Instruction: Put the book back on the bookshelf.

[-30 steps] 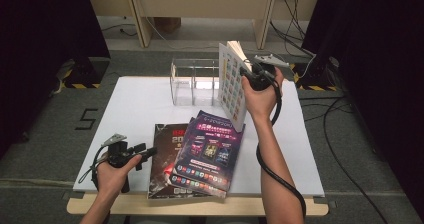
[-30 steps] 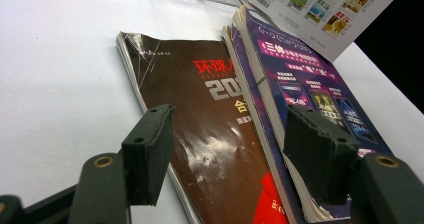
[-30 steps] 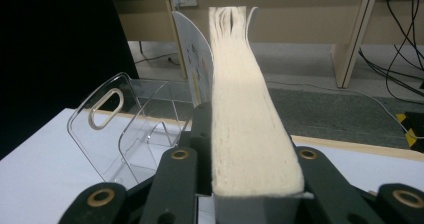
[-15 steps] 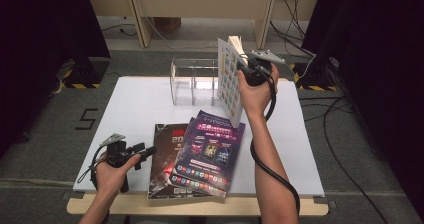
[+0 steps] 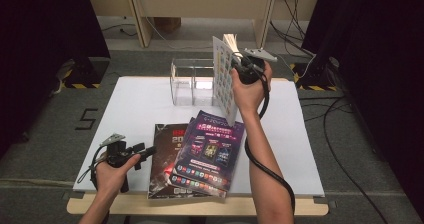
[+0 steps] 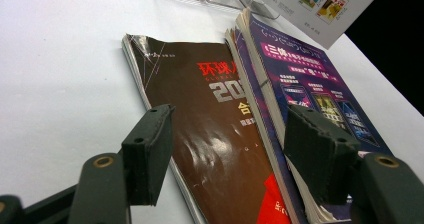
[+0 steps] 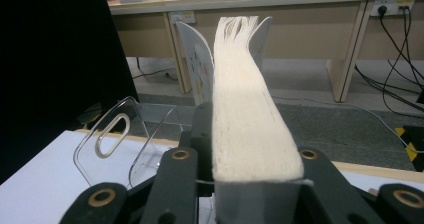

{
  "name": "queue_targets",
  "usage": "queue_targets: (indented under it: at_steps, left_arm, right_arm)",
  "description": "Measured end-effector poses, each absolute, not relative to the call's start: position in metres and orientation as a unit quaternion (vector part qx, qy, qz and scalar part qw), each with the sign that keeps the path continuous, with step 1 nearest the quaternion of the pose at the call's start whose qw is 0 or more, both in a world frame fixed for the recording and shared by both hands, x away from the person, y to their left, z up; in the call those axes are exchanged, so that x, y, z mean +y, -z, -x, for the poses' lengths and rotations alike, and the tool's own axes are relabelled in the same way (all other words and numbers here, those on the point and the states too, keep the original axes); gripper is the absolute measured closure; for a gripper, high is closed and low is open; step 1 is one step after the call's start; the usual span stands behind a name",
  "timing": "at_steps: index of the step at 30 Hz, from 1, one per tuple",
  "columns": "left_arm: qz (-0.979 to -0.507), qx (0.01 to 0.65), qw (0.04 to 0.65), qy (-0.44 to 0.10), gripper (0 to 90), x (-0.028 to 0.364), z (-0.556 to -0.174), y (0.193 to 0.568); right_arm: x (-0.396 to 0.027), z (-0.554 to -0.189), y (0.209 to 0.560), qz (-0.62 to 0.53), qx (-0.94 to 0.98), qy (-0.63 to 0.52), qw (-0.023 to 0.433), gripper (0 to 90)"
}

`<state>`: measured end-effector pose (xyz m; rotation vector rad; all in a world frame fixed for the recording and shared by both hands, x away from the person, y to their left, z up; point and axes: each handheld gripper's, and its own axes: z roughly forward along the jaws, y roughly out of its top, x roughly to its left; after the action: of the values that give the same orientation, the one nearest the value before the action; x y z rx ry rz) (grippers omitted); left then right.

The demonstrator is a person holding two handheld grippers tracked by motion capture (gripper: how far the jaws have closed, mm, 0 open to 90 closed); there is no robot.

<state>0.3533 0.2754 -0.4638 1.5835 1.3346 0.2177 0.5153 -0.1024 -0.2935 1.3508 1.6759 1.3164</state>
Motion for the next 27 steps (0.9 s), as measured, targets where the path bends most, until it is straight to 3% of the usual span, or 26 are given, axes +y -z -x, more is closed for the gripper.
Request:
queue_targets:
  at_steps: [27]
  left_arm:
    - [-0.654,0.556,0.505,-0.089,35.8,0.277,-0.354,0.465]
  right_arm:
    - [-0.099,-0.548,0.302,-0.526,0.618,-0.489,0.322,74.4]
